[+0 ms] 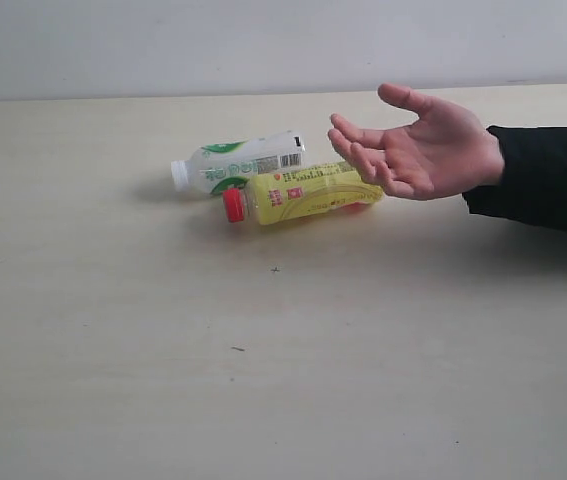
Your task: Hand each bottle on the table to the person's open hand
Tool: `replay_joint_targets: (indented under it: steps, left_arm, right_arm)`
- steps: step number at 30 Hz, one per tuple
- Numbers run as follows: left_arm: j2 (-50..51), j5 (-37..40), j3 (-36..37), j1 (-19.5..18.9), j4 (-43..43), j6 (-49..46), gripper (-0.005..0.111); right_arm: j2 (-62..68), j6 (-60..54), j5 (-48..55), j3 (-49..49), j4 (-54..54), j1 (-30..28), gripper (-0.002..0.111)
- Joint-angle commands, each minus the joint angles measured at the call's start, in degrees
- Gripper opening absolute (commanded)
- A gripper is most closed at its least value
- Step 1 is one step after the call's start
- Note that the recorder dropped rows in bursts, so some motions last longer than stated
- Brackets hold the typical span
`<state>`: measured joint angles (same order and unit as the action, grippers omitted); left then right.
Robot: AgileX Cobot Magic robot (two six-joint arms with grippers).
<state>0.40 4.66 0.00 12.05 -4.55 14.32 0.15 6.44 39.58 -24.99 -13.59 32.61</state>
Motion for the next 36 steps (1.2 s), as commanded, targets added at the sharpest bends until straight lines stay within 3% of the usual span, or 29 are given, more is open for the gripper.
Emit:
replay_joint_targets:
  steps: [1,27,32,36]
  left_arm:
    - [-0.4,0.2,0.0,-0.1,-0.2,0.4,0.0]
    - [-0.4,0.2,0.0,-0.1,-0.2,0.4,0.0]
    - [-0.4,0.2,0.0,-0.1,-0.2,0.4,0.0]
    - [-0.4,0.2,0.0,-0.1,-0.2,0.4,0.0]
  right_arm:
    - [-0.2,-0.3,-0.7,0.5,-0.3,0.1,0.001]
    - [-0.2,-0.3,-0.7,0.5,-0.2,0.1,0.001]
    - [-0.2,-0.3,-8.2,1.7,-0.3,0.1,0.001]
    - [-0.2,-0.3,-7.3,4.0,-0.1,0.1,0.001]
